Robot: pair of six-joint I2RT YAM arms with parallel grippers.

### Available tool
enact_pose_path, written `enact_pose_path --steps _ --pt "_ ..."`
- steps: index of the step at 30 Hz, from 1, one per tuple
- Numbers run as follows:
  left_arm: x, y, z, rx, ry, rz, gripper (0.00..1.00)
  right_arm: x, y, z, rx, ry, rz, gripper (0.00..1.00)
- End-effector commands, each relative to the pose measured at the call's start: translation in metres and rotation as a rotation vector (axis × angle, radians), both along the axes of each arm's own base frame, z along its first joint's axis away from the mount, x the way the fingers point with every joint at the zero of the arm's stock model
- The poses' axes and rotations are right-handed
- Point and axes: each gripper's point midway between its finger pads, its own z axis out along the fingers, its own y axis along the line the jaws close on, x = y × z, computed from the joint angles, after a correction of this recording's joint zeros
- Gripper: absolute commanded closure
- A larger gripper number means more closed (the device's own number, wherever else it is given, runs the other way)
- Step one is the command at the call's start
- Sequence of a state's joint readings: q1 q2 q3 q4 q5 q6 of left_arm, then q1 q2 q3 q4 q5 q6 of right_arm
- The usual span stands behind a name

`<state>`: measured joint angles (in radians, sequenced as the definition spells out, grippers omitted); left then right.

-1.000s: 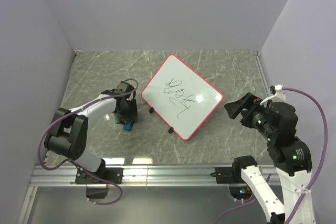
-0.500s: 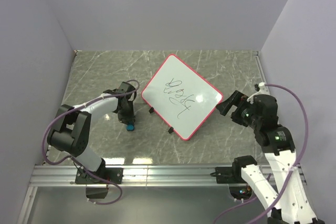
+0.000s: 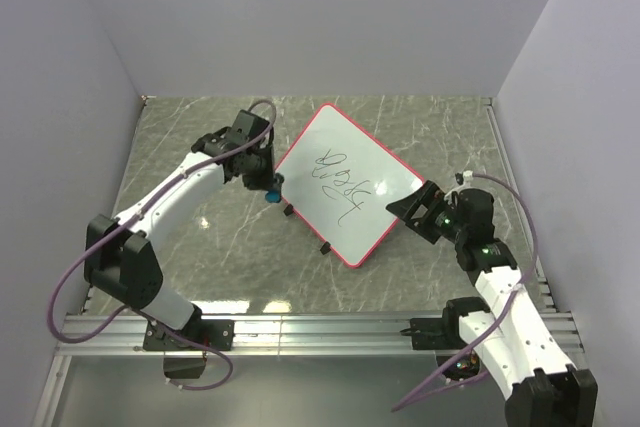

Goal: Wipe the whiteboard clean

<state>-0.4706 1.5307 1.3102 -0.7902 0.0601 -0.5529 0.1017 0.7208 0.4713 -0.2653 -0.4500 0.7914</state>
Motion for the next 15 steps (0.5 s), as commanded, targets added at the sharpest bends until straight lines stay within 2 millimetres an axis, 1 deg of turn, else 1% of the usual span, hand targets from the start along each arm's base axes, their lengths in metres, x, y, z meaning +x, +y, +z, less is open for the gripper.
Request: enact_pose_path --steps 1,2,3,4,5,6,7,8,9,10,12,13,15 --pt "-0.008 -0.031 0.041 -0.059 -0.068 -0.101 1.00 0.027 0.001 0.019 0.057 -0.146 -0.034 0.05" --pt "-0.010 -0.048 0.044 -0.080 -0.087 -0.151 1.00 0.028 0.001 0.010 0.070 -0.128 -0.047 0.06" --pt "-0.014 -0.055 0.045 -0.086 -0.087 -0.172 1.00 0.029 0.002 0.007 0.080 -0.127 -0.052 0.06" --pt "-0.013 -0.065 0.042 -0.089 -0.096 -0.196 1.00 0.031 0.002 0.007 0.088 -0.134 -0.056 0.09" --pt "-0.020 -0.079 0.041 -0.092 -0.100 -0.231 1.00 0.035 0.002 0.010 0.098 -0.159 -0.058 0.11" --pt "-0.022 -0.088 0.038 -0.104 -0.100 -0.254 1.00 0.034 0.003 0.005 0.108 -0.148 -0.062 0.13" --pt "-0.021 -0.099 0.035 -0.119 -0.109 -0.267 1.00 0.035 0.004 0.007 0.118 -0.163 -0.055 0.16" --pt "-0.022 -0.107 0.034 -0.129 -0.114 -0.280 1.00 0.035 0.005 0.003 0.120 -0.148 -0.052 0.17" --pt "-0.029 -0.118 0.031 -0.148 -0.103 -0.302 1.00 0.035 0.006 0.002 0.122 -0.149 -0.044 0.19" --pt "-0.029 -0.123 0.026 -0.151 -0.099 -0.309 1.00 0.035 0.008 0.002 0.125 -0.153 -0.037 0.21" --pt "-0.032 -0.138 0.025 -0.176 -0.108 -0.339 1.00 0.034 0.009 -0.002 0.124 -0.149 -0.027 0.23" --pt "-0.033 -0.144 0.020 -0.188 -0.091 -0.353 1.00 0.035 0.009 0.001 0.125 -0.164 -0.026 0.25" --pt "-0.030 -0.153 0.016 -0.208 -0.097 -0.366 1.00 0.034 0.010 -0.004 0.128 -0.162 -0.021 0.27"
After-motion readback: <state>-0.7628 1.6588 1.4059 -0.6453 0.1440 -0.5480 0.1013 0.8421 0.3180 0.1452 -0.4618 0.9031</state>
